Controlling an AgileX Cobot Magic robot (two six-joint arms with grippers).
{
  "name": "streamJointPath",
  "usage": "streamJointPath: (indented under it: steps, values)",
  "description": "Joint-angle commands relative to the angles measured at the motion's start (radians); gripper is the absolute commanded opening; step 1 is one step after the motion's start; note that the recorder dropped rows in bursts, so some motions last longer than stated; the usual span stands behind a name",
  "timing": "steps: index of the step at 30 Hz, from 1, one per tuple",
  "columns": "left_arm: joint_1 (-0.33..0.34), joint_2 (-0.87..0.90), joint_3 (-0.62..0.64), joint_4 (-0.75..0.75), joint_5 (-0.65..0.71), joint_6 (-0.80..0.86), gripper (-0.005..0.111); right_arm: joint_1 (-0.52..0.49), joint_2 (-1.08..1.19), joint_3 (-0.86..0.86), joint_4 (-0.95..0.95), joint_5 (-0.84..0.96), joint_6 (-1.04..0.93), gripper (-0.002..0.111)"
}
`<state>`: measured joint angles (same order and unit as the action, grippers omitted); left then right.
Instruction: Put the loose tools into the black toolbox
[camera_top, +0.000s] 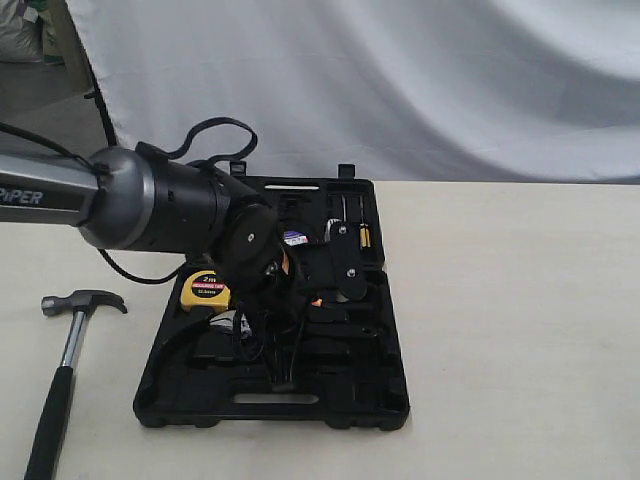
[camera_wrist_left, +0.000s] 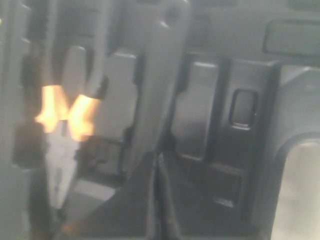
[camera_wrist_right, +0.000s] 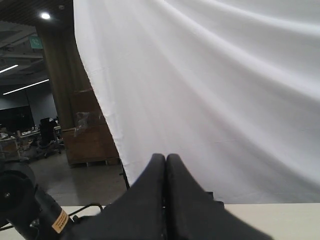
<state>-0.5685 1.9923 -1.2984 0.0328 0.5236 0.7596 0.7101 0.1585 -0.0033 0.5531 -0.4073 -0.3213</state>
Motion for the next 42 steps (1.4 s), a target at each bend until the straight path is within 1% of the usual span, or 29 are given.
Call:
streamJointPath:
  steps: [1, 9, 14, 21, 29, 33, 36, 38, 42]
  values:
    - [-0.004, 0.036, -0.006, -0.016, -0.052, 0.003, 0.000, -0.003, -0.007, 0.003, -0.013, -0.003, -0.004, 0.000]
    - [-0.004, 0.066, -0.006, -0.016, -0.062, 0.003, 0.000, -0.003, -0.007, 0.003, -0.013, -0.003, -0.004, 0.000]
    - [-0.004, 0.074, -0.006, -0.014, -0.039, 0.011, 0.000, -0.003, -0.007, 0.003, -0.013, -0.003, -0.004, 0.000]
    - [-0.004, -0.028, -0.006, -0.004, -0.051, 0.011, 0.000, -0.003, -0.007, 0.003, -0.013, -0.003, -0.004, 0.000]
    - [0.024, -0.094, -0.006, -0.004, -0.048, 0.011, 0.000, -0.003, -0.007, 0.003, -0.013, -0.003, -0.004, 0.000]
    - [0.073, -0.117, -0.006, -0.004, -0.047, -0.040, 0.000, -0.003, -0.007, 0.003, -0.013, -0.003, -0.004, 0.000]
    - [0.131, -0.147, -0.006, -0.004, -0.047, -0.087, 0.000, -0.003, -0.007, 0.003, -0.013, -0.003, -0.004, 0.000]
    - [0.167, -0.174, -0.006, -0.006, -0.037, -0.088, 0.000, -0.003, -0.007, 0.003, -0.013, -0.003, -0.004, 0.000]
    - [0.238, -0.228, -0.006, -0.018, 0.041, -0.088, 0.000, -0.003, -0.007, 0.003, -0.013, -0.006, -0.004, 0.000]
